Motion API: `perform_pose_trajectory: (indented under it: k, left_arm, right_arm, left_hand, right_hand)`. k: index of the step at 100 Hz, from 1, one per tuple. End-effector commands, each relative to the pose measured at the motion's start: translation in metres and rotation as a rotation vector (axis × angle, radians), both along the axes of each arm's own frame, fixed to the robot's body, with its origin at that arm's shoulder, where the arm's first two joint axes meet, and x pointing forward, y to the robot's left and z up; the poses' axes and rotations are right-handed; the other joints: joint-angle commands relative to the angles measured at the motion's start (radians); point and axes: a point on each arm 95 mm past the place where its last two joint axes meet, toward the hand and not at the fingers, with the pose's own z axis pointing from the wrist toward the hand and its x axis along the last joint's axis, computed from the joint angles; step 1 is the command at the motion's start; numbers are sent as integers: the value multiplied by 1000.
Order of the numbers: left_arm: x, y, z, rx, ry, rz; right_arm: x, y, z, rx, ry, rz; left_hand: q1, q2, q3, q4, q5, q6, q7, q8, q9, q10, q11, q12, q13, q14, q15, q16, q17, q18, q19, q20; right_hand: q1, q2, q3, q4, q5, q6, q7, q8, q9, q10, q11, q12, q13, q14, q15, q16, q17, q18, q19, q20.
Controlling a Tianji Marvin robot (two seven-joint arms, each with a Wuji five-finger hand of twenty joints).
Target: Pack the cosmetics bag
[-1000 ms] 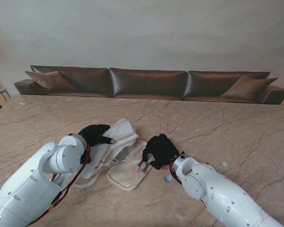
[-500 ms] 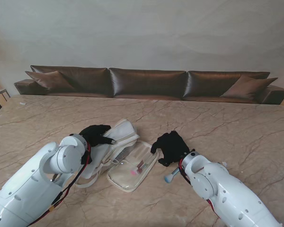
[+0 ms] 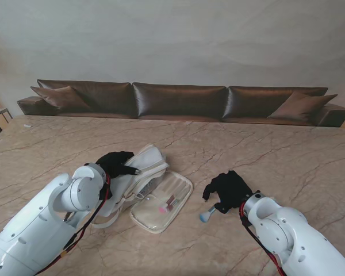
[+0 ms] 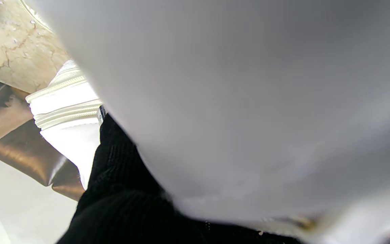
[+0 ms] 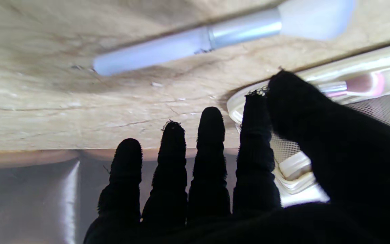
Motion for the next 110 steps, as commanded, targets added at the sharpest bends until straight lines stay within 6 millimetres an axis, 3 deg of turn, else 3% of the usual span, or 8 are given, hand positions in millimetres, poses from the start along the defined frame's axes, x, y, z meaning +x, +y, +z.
perform_pose_trajectory:
  k: [1, 26, 57, 81, 101, 105, 110]
  left_arm:
    - [-3, -2, -7, -4, 18, 2]
    - [-3, -4, -7, -4, 21, -8]
    - [-3, -5, -6, 1, 26, -15]
    - [-4, -7, -7, 2, 29, -20]
    - [-3, -9, -6, 5, 30, -25]
    - [-3, -9, -6, 5, 30, -27]
    - [-3, -10, -6, 4, 30, -27]
  right_arm:
    - [-6, -5, -7, -16, 11, -6]
    - [-6, -18, -21, -52, 26, -50]
    - [-1, -21, -33, -29, -39, -82]
    - [3, -23, -41, -23, -43, -100]
    - [6, -25, -47, -31, -61, -118]
    - [6, -25, -47, -32, -65, -119]
    - [6, -25, -48, -32, -67, -120]
  left_hand:
    - [121, 72, 57, 38, 30, -156, 97, 19, -4, -43, 30, 19, -12, -17, -7, 11, -11, -11, 2, 10]
    - [121, 72, 57, 38, 29, -156, 96, 19, -4, -41, 30, 19, -14, -16, -8, 10, -12, -11, 1, 9]
    - [121, 71, 56, 37, 31, -157, 96, 20, -4, -43, 28, 19, -13, -20, -10, 9, -11, -13, 1, 7]
    - [121, 73, 55, 37, 29, -156, 96, 19, -6, -44, 27, 19, -13, -19, -11, 8, -11, -12, 1, 6]
    - [121, 75, 54, 36, 26, -158, 95, 18, -9, -45, 26, 20, -15, -20, -12, 8, -13, -13, 0, 5]
    - [121, 75, 53, 36, 26, -158, 95, 17, -9, -46, 26, 20, -15, -22, -12, 8, -13, -13, 0, 5]
    - [121, 74, 54, 36, 26, -156, 95, 17, -9, -45, 26, 20, -16, -21, -12, 8, -14, -14, 0, 5]
  right_hand:
    - [53, -7, 47, 22, -38, -18, -14, -1, -11, -13, -30, 3, -11, 3, -12, 0, -16, 5, -21, 3]
    - [87, -52, 40, 11, -77, -32, 0, -16, -26, -16, -16, 0, -24, 3, 2, 1, -15, -2, -23, 5]
    - [23, -145, 1, -16, -134, -123, 38, -27, -24, -26, 10, -3, -21, -2, 23, -1, -6, -1, -6, 2]
    - [-15, -162, -12, -26, -49, -144, 80, -22, 3, -26, 20, -2, 1, 0, 32, -1, 9, 6, 7, 1]
    - [-9, -169, -7, -27, 90, -182, 134, 5, 45, -31, 31, 3, 35, 2, 42, 2, 28, 17, 26, 1]
    - [3, -179, -15, -102, 110, -200, 147, -8, 54, -33, 31, 6, 41, 2, 42, 3, 30, 18, 32, -2]
    - [9, -183, -20, -136, 116, -215, 160, -23, 59, -36, 30, 7, 43, 0, 42, 3, 30, 18, 34, -6]
